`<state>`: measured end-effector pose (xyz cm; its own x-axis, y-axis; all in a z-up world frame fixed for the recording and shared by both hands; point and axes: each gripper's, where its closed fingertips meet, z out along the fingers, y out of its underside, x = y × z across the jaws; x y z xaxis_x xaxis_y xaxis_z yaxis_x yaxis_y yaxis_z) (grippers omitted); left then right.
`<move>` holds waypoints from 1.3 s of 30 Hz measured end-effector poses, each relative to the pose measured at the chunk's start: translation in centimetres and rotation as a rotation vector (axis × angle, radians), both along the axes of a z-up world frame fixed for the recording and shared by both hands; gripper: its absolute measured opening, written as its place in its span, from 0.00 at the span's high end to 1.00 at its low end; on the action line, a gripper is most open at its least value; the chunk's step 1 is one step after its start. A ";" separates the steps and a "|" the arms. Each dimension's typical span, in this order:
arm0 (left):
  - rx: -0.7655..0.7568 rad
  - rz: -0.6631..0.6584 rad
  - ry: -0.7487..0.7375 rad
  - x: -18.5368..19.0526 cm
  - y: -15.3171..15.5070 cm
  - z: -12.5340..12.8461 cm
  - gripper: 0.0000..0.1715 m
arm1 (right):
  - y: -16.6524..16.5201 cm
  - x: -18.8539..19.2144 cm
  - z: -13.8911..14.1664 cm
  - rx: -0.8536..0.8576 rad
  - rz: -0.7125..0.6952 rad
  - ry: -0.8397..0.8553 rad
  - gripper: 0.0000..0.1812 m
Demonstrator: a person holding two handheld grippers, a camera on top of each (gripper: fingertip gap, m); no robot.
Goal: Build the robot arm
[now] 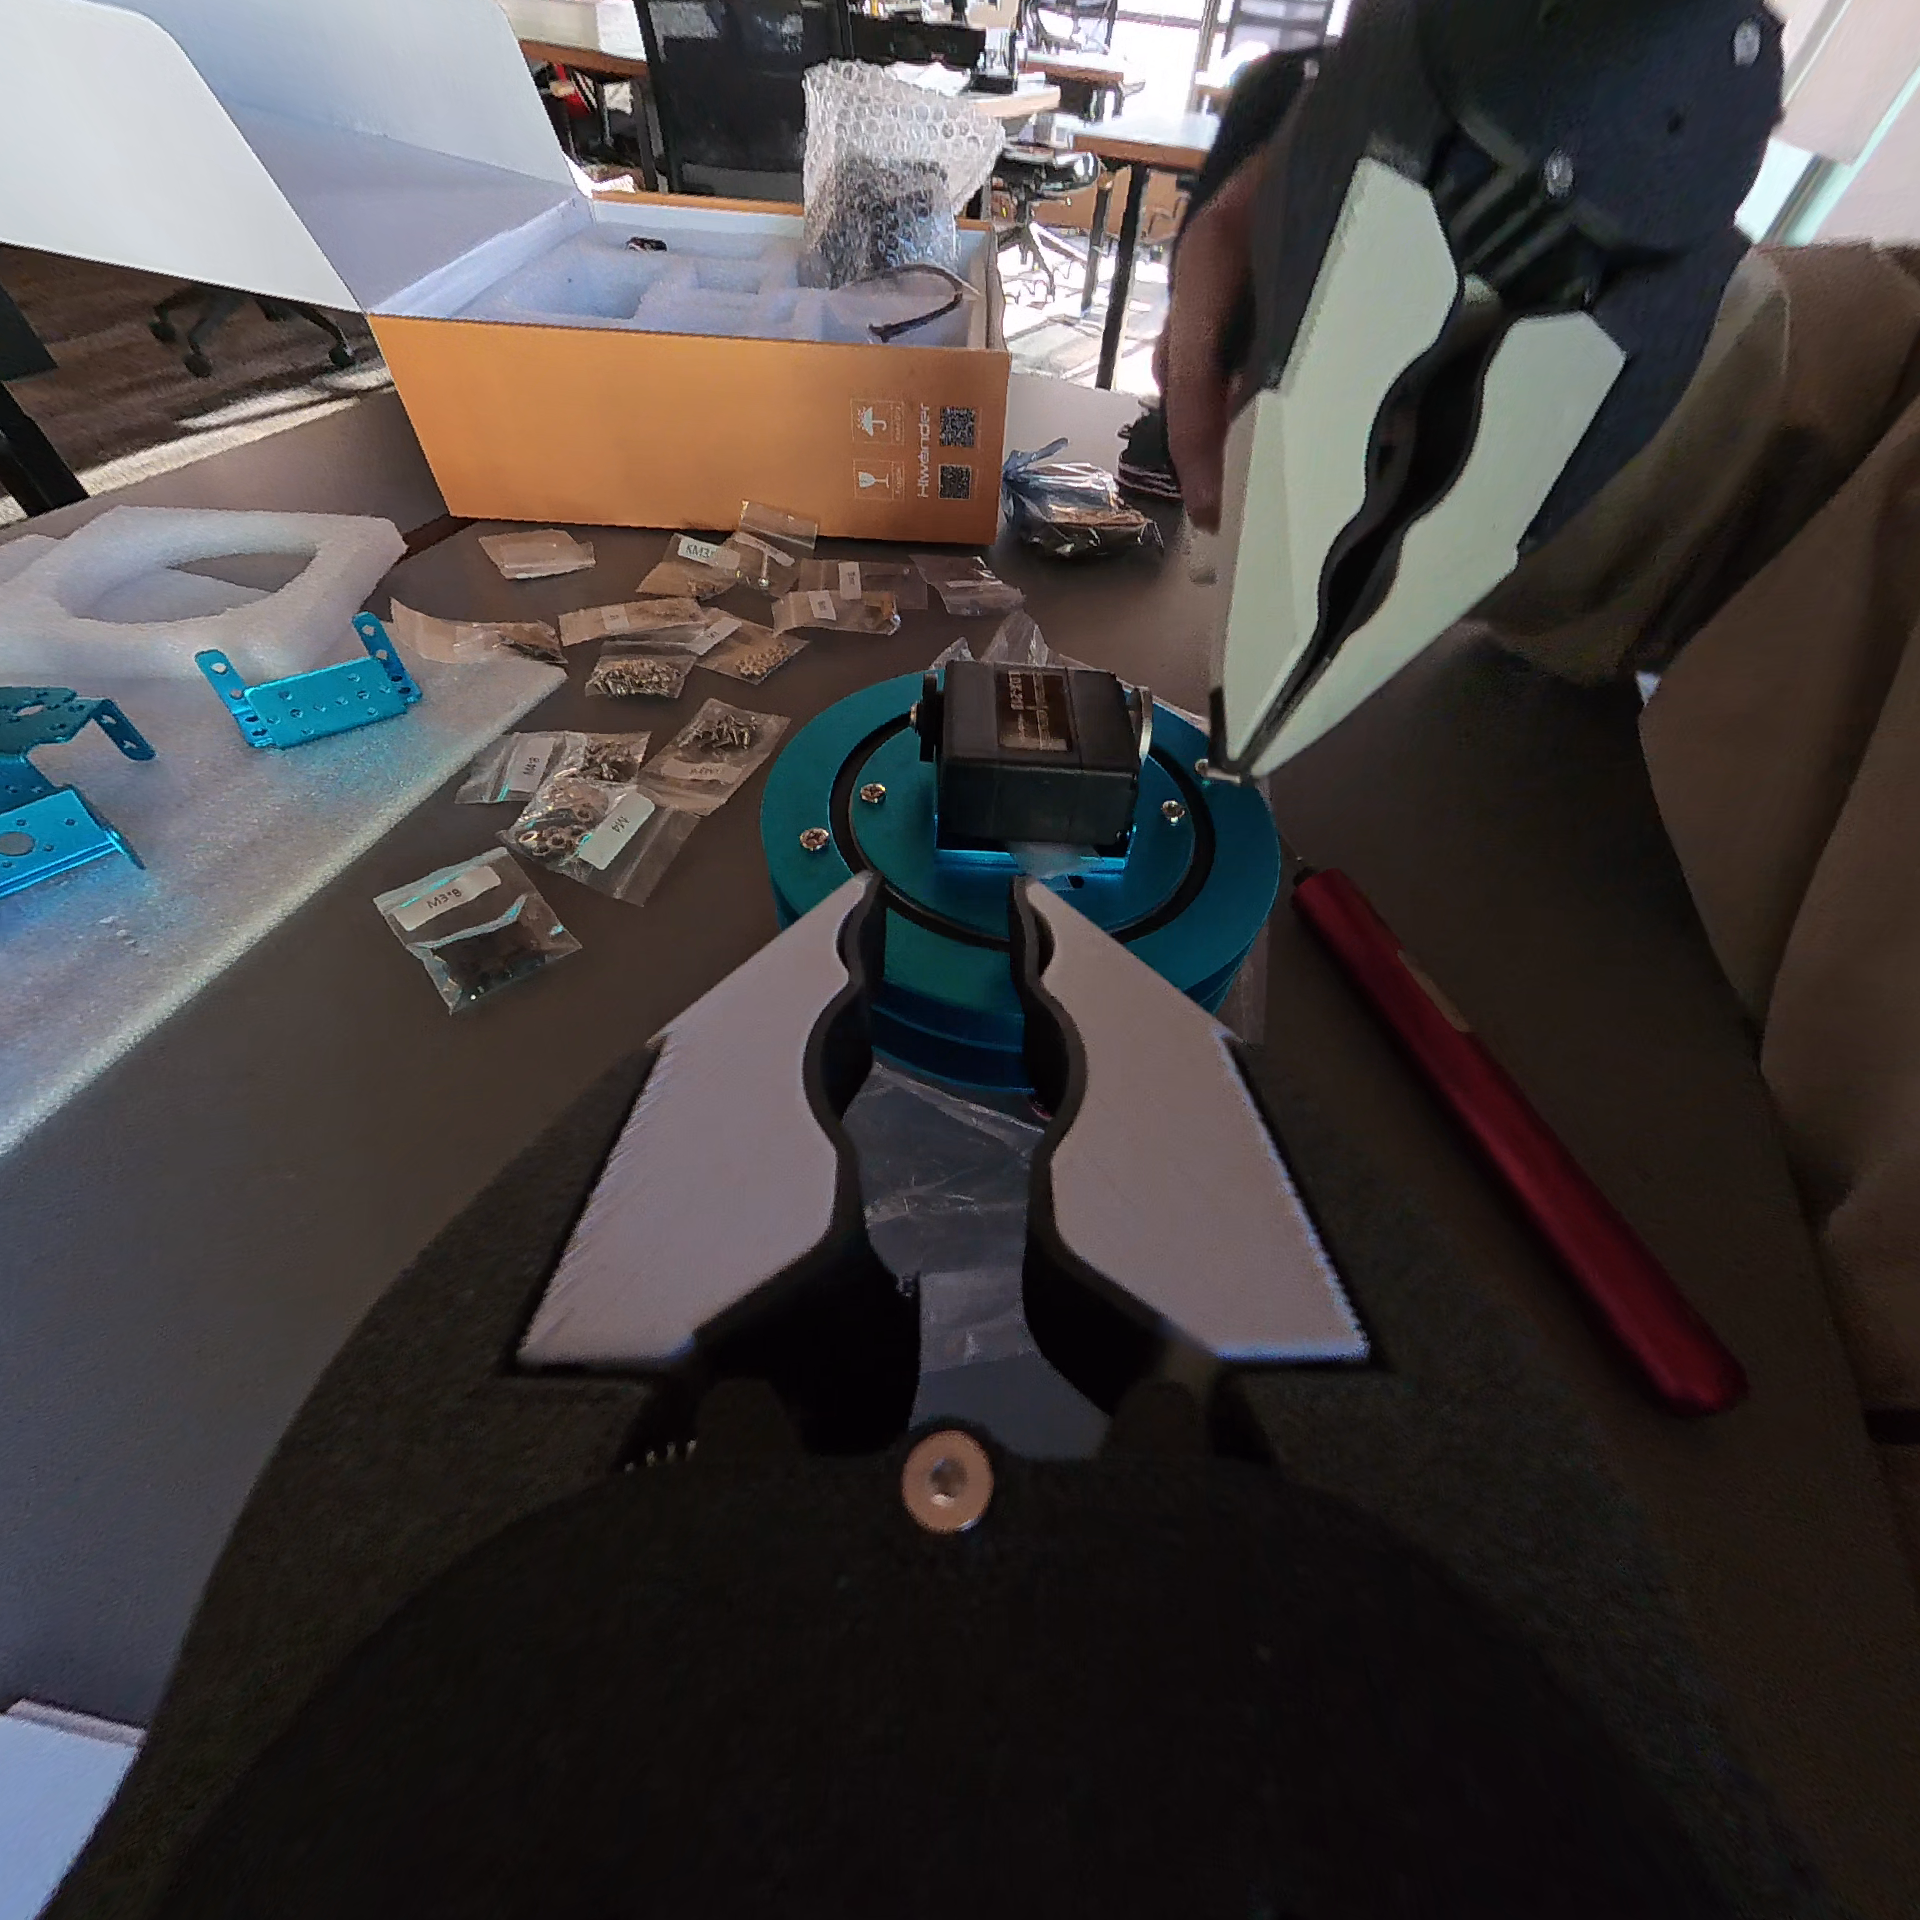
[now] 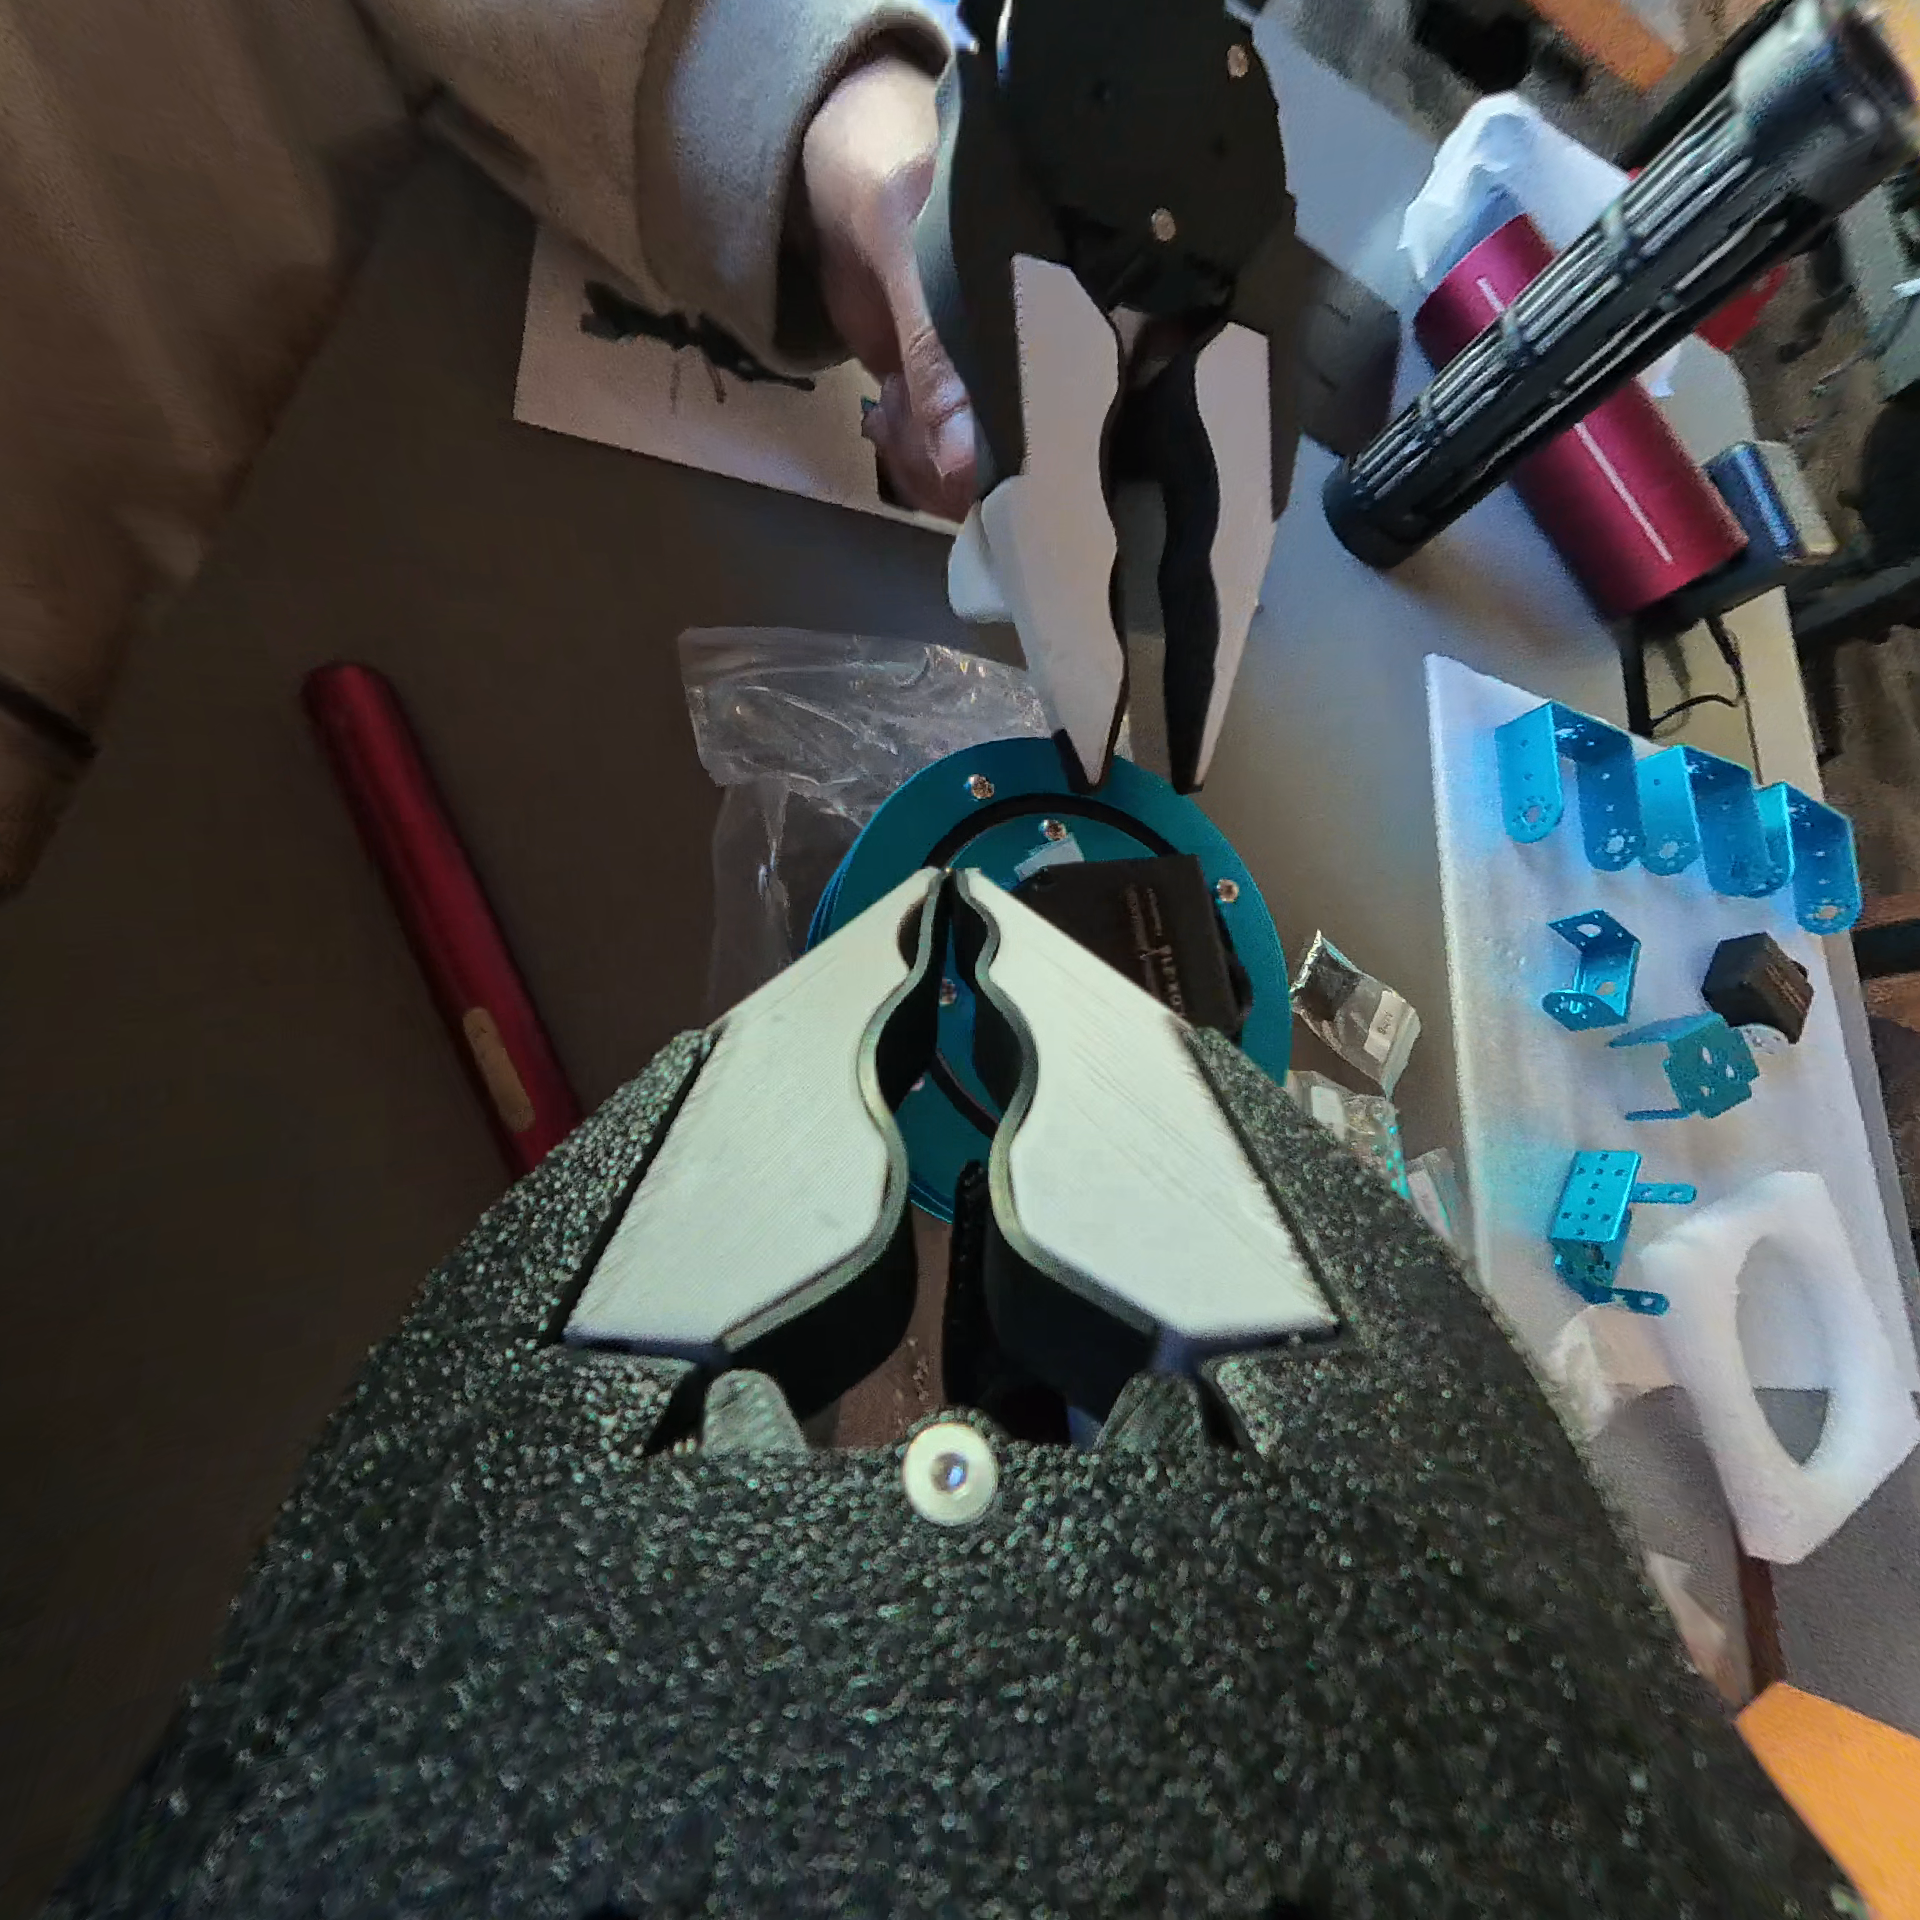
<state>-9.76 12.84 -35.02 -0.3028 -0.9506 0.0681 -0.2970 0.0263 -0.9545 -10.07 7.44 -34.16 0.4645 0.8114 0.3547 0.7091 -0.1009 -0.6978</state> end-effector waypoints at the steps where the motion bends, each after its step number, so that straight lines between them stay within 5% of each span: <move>1: -0.002 0.000 -0.009 0.0 0.0 0.1 0.87 | 0.0 -0.1 -0.1 0.015 -0.015 0.023 1.00; 12: 0.043 -0.017 -0.076 -0.2 -1.1 1.6 0.83 | 0.6 0.8 -0.8 0.083 -0.148 0.119 1.00; 27: 0.148 -0.024 -0.049 0.4 -2.6 0.4 0.73 | 0.2 1.3 -1.6 0.059 -0.217 0.103 1.00; 32: 0.134 -0.016 -0.043 0.4 -2.5 0.5 0.74 | -0.6 0.3 -0.7 0.004 -0.232 0.135 0.86; 35: 0.105 0.020 -0.060 0.3 -1.8 1.2 0.74 | -0.6 0.5 0.0 -0.023 -0.384 0.194 0.86; 39: 0.018 0.101 -0.090 0.1 -0.1 2.8 0.75 | -0.3 0.4 2.6 0.036 -0.737 0.540 0.92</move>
